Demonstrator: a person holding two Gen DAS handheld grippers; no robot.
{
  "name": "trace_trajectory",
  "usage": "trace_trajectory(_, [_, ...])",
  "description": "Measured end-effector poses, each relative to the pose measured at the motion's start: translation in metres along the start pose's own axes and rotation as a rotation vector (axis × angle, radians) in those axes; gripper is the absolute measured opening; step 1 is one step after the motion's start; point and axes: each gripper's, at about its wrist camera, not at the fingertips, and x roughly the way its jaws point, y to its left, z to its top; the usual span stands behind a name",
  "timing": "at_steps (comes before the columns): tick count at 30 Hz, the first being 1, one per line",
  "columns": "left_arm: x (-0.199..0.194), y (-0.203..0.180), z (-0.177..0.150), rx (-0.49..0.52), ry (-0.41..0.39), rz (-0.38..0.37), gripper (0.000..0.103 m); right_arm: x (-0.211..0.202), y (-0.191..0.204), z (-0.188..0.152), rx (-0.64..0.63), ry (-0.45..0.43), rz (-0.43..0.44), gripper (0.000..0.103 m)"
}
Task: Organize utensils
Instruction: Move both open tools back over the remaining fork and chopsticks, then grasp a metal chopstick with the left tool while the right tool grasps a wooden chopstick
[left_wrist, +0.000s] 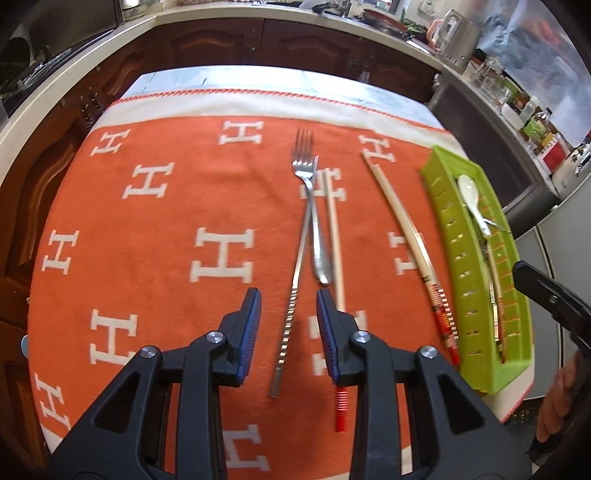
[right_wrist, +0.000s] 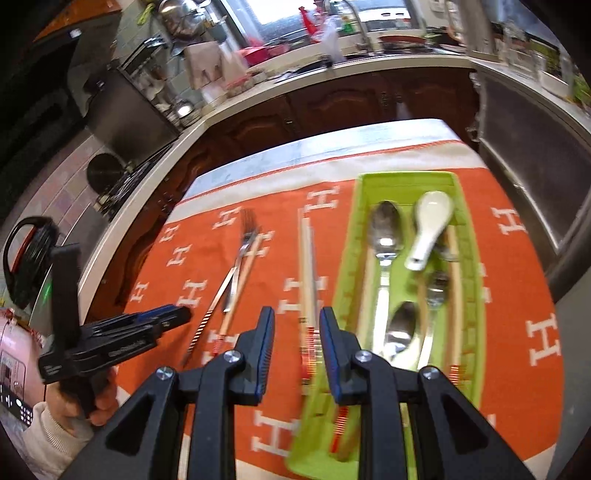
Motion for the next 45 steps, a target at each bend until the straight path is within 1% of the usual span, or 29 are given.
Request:
trace_trajectory(5, [0.018, -0.001, -0.001, 0.023, 0.032, 0.013, 0.027, 0.013, 0.029, -0.003, -0.050, 0.022, 0.022, 0.025])
trace_trajectory(9, [0.032, -0.009, -0.001, 0.058, 0.056, 0.011, 0.027, 0.021, 0.036, -0.006, -0.066, 0.047, 0.023, 0.025])
trace_trajectory(15, [0.044, -0.026, 0.006, 0.127, 0.033, 0.071, 0.027, 0.030, 0.035, -0.008, -0.056, 0.070, 0.013, 0.025])
trace_trajectory(16, [0.046, -0.029, 0.007, 0.138, 0.027, 0.089, 0.023, 0.033, 0.035, -0.008, -0.054, 0.076, 0.010, 0.025])
trace_trajectory(17, [0.046, -0.030, 0.008, 0.149, 0.021, 0.105, 0.015, 0.034, 0.035, -0.008, -0.053, 0.082, 0.009, 0.025])
trace_trajectory(18, [0.047, -0.032, 0.009, 0.155, 0.018, 0.107, 0.011, 0.036, 0.036, -0.008, -0.052, 0.089, 0.007, 0.025])
trace_trajectory(19, [0.048, -0.031, 0.010, 0.153, 0.020, 0.097, 0.004, 0.039, 0.036, -0.008, -0.050, 0.095, 0.006, 0.025])
trace_trajectory(24, [0.042, -0.020, 0.008, 0.105, 0.022, 0.045, 0.004, 0.054, 0.041, -0.008, -0.037, 0.138, 0.011, 0.025])
trace_trajectory(28, [0.028, -0.009, -0.002, 0.075, 0.018, 0.037, 0.004, 0.070, 0.051, -0.007, -0.043, 0.173, 0.016, 0.025])
trace_trajectory(33, [0.010, 0.002, -0.021, 0.064, 0.019, 0.038, 0.004, 0.097, 0.065, -0.006, -0.042, 0.212, 0.005, 0.025])
trace_trajectory(37, [-0.008, 0.014, -0.035, 0.047, 0.005, 0.046, 0.004, 0.118, 0.080, -0.007, -0.067, 0.226, -0.038, 0.025])
trace_trajectory(40, [-0.020, 0.022, -0.041, 0.027, -0.010, 0.042, 0.004, 0.130, 0.088, -0.014, -0.105, 0.256, -0.096, 0.025])
trace_trajectory(41, [-0.026, 0.025, -0.043, 0.020, -0.018, 0.039, 0.004, 0.127, 0.092, -0.016, -0.134, 0.223, -0.119, 0.024])
trace_trajectory(42, [-0.030, 0.027, -0.045, 0.018, -0.023, 0.032, 0.004, 0.129, 0.096, -0.018, -0.151, 0.226, -0.137, 0.023])
trace_trajectory(44, [-0.037, 0.027, -0.047, 0.014, -0.029, 0.024, 0.004, 0.128, 0.103, -0.023, -0.198, 0.214, -0.196, 0.009])
trace_trajectory(45, [-0.039, 0.027, -0.048, 0.013, -0.033, 0.017, 0.004, 0.127, 0.102, -0.024, -0.191, 0.218, -0.193, 0.008])
